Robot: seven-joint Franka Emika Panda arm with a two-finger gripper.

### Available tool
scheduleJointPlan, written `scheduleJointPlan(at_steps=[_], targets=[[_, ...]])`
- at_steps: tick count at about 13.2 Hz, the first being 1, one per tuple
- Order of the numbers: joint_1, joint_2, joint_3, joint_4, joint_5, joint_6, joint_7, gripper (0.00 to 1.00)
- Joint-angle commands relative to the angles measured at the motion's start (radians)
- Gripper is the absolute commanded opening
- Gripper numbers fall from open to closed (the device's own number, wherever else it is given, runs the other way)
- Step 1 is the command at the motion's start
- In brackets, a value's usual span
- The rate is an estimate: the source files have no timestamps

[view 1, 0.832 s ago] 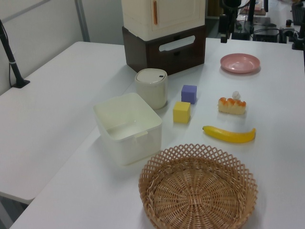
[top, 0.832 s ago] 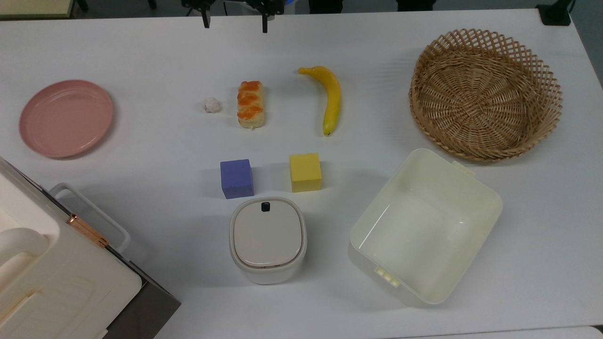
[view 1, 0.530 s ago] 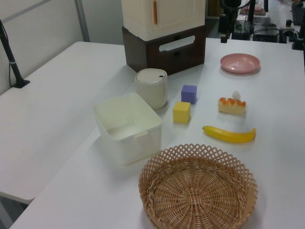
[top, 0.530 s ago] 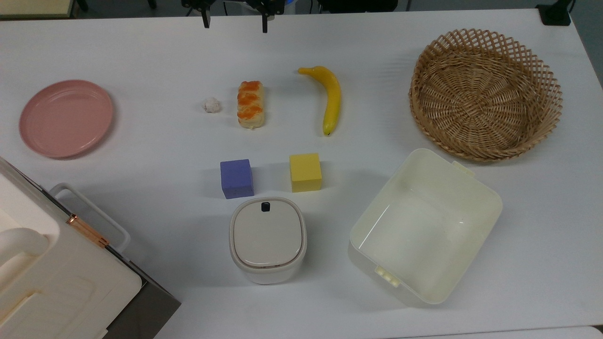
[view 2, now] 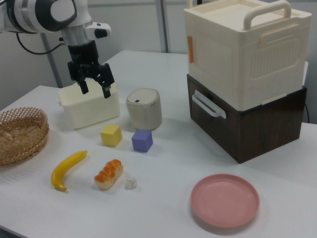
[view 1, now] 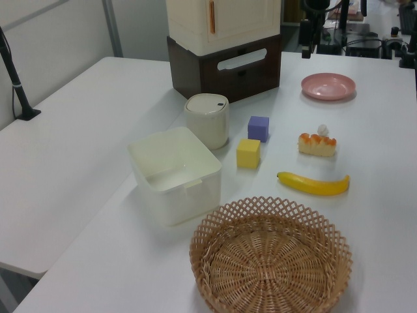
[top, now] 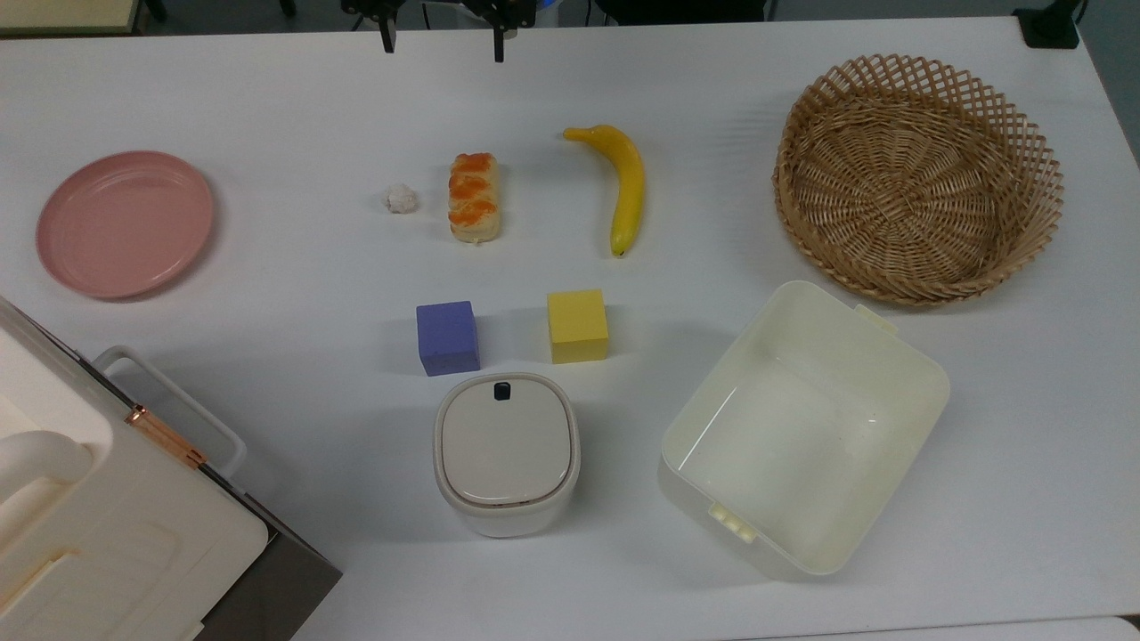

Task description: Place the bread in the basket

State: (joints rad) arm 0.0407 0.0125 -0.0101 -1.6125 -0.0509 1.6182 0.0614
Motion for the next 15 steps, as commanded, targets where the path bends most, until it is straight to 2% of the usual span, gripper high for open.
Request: scheduleJointPlan(at_steps=[1,15], targets=[[0.001,-0.009,-0.008,0.003,0.019,-0.021,-0.014,1.00],[-0.007,-0.012,-0.019,0.005,0.019,-0.017,-0.020,1.00]])
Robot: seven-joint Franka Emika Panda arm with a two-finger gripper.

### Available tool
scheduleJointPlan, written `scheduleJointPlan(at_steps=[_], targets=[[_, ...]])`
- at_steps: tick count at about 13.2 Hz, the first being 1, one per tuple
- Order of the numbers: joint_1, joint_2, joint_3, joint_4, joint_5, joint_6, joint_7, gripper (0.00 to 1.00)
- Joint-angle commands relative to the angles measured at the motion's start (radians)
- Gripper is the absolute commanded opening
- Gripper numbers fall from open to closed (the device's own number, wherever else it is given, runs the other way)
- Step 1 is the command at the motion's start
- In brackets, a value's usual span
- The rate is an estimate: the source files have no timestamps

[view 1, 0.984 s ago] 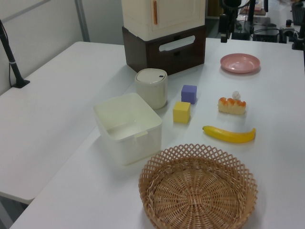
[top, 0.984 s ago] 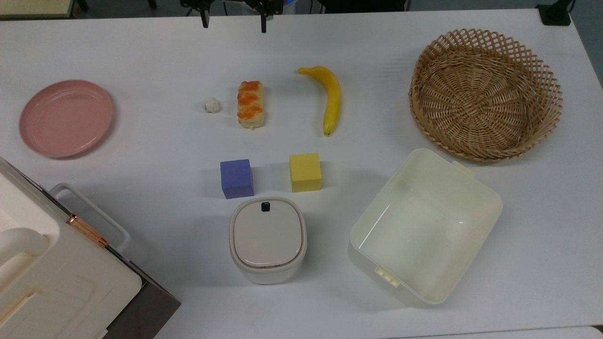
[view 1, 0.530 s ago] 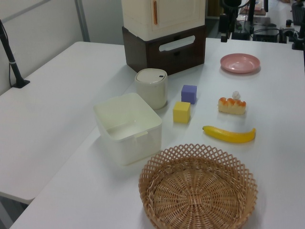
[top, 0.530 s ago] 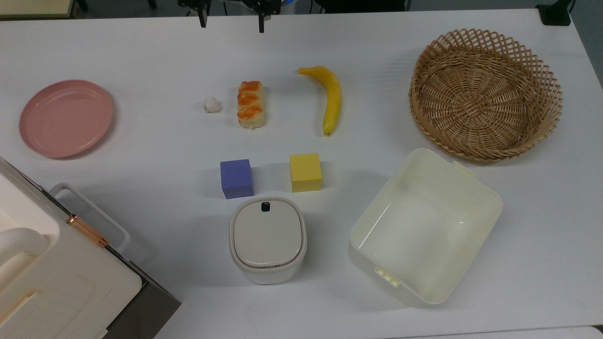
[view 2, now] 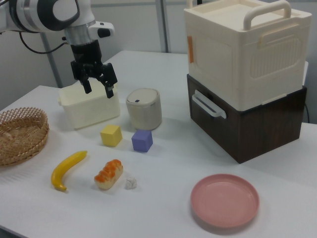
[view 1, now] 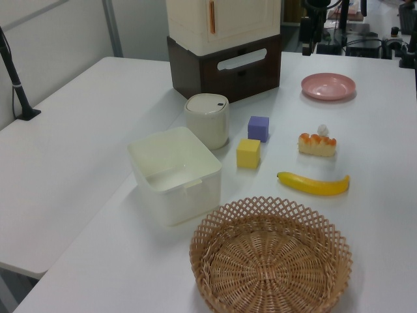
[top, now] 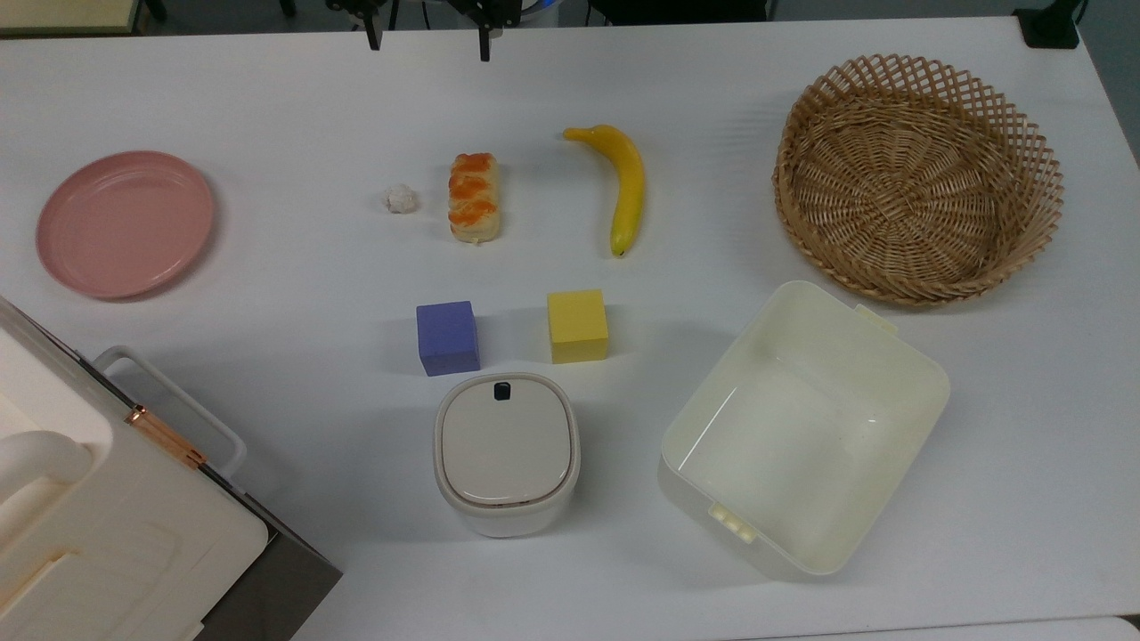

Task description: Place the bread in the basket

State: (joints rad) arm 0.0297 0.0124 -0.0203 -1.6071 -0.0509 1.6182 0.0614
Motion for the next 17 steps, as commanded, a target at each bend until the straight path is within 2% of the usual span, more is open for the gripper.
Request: scheduleJointPlan(at_steps=[1,8,17], targets=[[0.004,-0.011,-0.010,0.000,0.019,-0.017,-0.020,1.00],[0.001,-0.035,-0.010,-0.017,0.019,-0.015,-0.021,1.00],[-0.014,-0.088,-0.010,-0.186,0.020,0.066,-0.053,1.00]])
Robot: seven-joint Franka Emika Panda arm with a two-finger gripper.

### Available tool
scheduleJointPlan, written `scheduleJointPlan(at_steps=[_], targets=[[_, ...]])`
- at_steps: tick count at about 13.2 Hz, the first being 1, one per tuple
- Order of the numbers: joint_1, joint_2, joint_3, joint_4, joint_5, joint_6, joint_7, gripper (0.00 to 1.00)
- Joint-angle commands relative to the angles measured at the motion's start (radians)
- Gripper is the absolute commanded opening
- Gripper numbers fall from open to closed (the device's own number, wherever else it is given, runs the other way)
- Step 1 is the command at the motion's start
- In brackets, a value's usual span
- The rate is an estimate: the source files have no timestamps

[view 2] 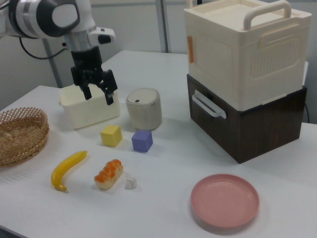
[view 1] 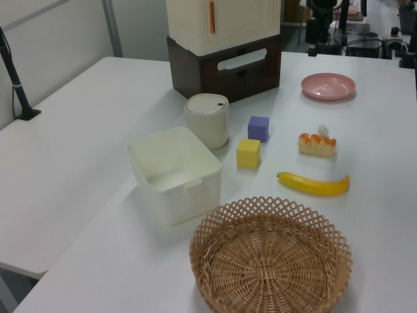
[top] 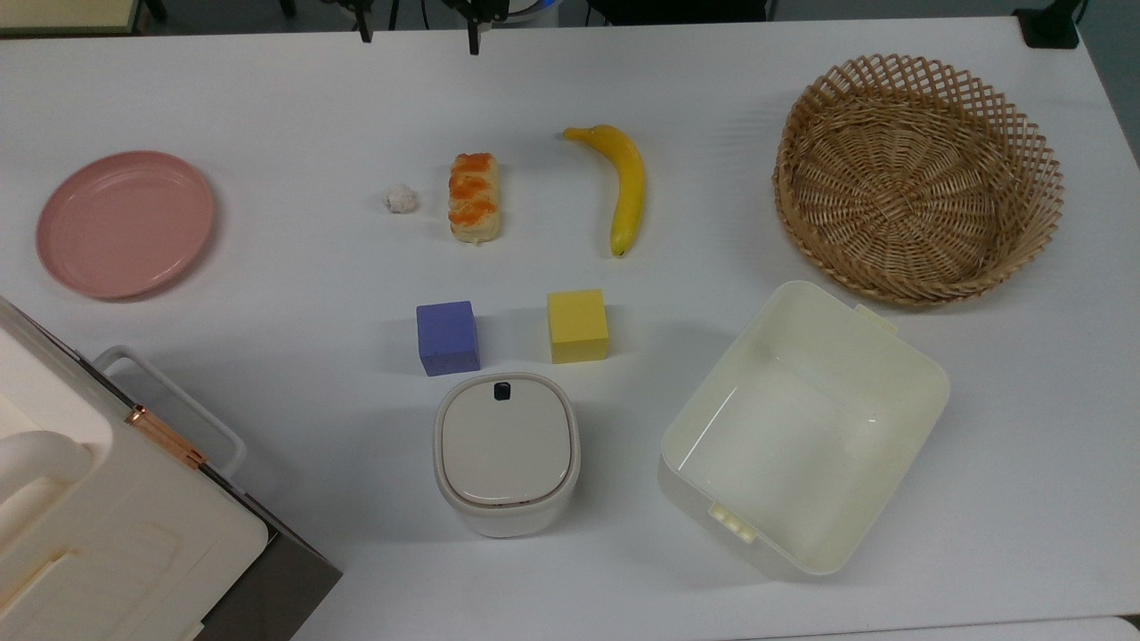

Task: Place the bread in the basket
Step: 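Move the open gripper down over the orange-topped bread roll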

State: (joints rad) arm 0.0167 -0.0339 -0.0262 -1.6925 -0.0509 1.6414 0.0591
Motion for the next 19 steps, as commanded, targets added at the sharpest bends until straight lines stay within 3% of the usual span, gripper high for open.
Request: scheduleJointPlan(at_steps=[1,10,19], targets=[[-0.001,-0.044,-0.004,-0.120,0.020,0.058,-0.064,1.00],[-0.027,-0.020,-0.004,-0.433,0.017,0.409,-0.070,1.00],[-0.011,0.117,-0.001,-0.507,0.013,0.623,-0.068,1.00]])
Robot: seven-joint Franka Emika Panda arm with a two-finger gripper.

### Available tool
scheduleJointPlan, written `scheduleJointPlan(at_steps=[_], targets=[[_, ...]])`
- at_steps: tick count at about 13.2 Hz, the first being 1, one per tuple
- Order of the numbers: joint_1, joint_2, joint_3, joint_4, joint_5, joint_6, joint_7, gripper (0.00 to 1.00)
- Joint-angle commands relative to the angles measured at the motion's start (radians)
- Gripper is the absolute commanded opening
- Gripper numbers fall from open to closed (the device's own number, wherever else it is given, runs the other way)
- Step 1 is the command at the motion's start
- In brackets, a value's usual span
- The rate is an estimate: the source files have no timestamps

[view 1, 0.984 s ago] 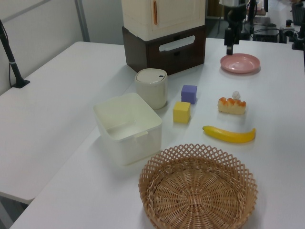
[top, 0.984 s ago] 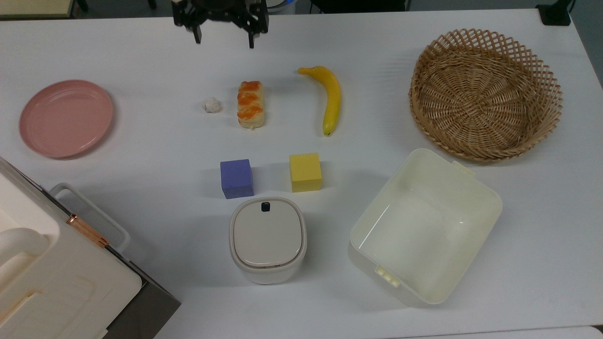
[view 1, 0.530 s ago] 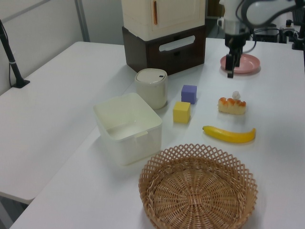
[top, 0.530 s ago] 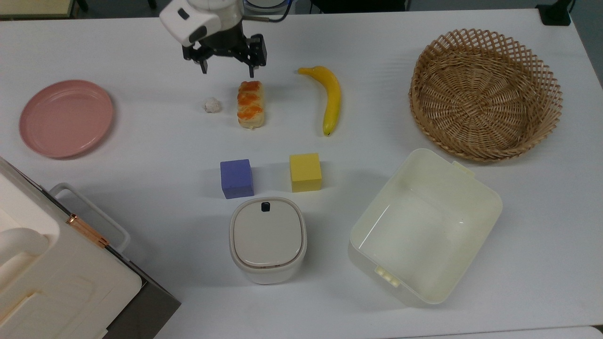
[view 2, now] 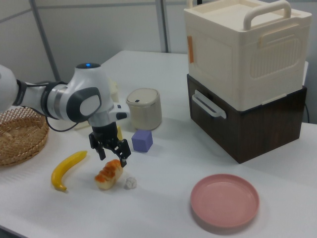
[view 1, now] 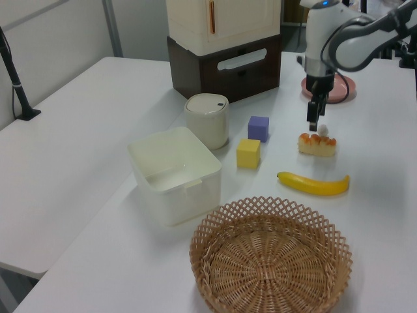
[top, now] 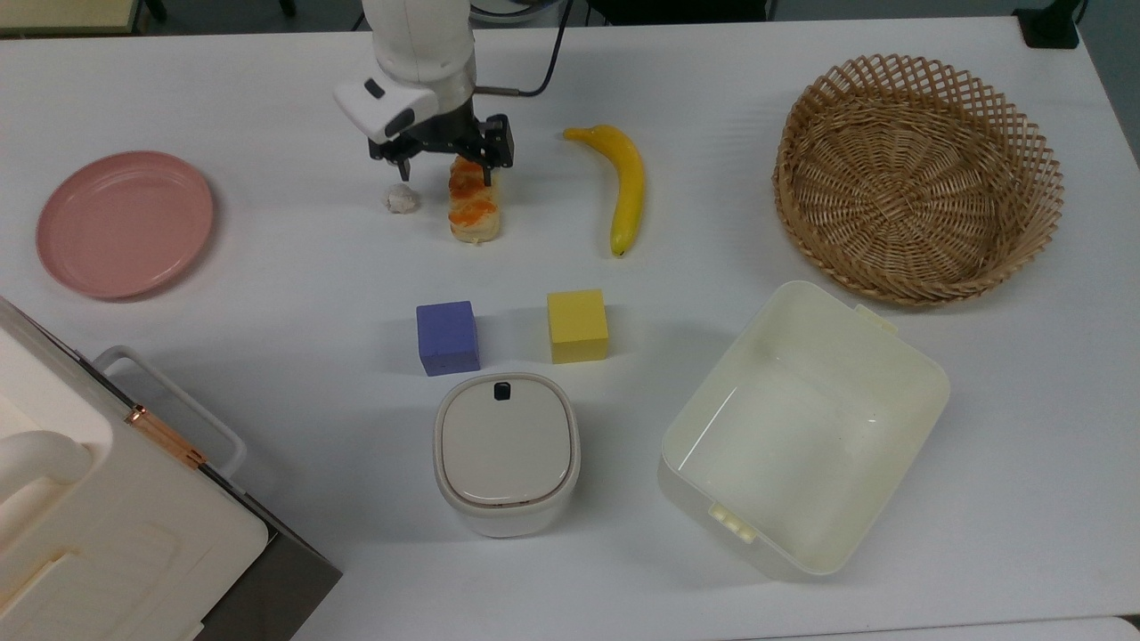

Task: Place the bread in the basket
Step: 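Close the gripper on the bread roll and lift it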

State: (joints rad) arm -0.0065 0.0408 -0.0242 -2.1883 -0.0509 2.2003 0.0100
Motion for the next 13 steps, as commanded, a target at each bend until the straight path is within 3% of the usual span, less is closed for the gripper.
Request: scheduleJointPlan(at_steps=[1,10,13], targets=[[0.019,0.060,-0.002,-0.011,0.011,0.073,-0.019,1.00],[0.023,0.102,0.020,-0.011,0.013,0.075,-0.019,0.98],[0.023,0.113,0.023,-0.011,0.013,0.075,-0.019,0.76]])
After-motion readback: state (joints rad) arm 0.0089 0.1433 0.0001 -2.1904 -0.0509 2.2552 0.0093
